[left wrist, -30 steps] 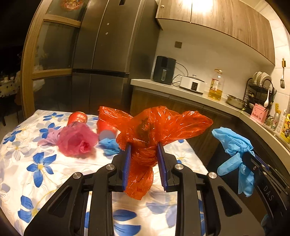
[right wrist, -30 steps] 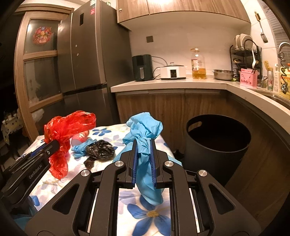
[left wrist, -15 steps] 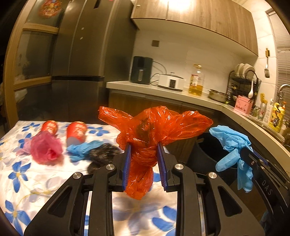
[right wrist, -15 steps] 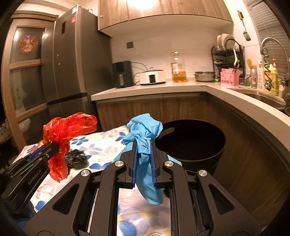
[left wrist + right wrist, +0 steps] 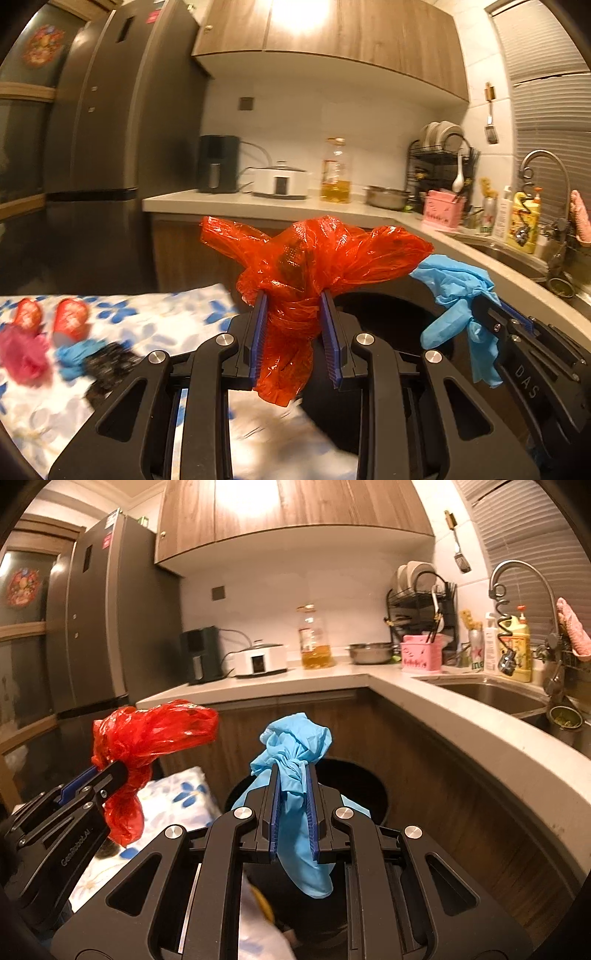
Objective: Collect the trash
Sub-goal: 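Carry the red bag and blue glove with both tools over the black bin, then open both tools to drop the red bag and blue glove into the bin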
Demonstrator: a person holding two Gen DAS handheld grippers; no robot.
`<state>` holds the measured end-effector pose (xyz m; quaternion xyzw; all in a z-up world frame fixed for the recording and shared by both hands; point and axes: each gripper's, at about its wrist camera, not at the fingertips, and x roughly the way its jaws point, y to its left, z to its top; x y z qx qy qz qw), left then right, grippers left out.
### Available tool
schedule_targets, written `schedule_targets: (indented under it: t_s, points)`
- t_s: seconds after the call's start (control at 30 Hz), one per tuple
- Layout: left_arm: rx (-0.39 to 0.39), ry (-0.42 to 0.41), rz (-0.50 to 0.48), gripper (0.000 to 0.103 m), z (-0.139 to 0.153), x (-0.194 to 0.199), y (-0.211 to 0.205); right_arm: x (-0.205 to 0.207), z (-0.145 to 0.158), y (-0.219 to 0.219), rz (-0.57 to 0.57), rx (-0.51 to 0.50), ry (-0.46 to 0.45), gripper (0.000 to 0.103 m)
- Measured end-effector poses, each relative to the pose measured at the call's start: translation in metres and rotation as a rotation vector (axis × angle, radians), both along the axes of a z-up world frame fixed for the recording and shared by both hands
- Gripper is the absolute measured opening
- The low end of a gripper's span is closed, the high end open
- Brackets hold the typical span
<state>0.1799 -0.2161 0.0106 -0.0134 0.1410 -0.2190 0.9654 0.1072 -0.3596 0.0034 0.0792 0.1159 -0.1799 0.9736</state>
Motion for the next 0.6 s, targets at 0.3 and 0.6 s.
schedule_targets:
  t_s: [0.3, 0.6]
  points:
    - [0.001, 0.01, -0.057, 0.028, -0.001, 0.027, -0.045, 0.021, 0.001, -0.032, -0.026, 0.008, 0.003, 0.013]
    - [0.001, 0.06, -0.117, 0.028, -0.014, 0.047, -0.073, 0.035, -0.009, -0.047, -0.035, 0.027, 0.016, 0.013]
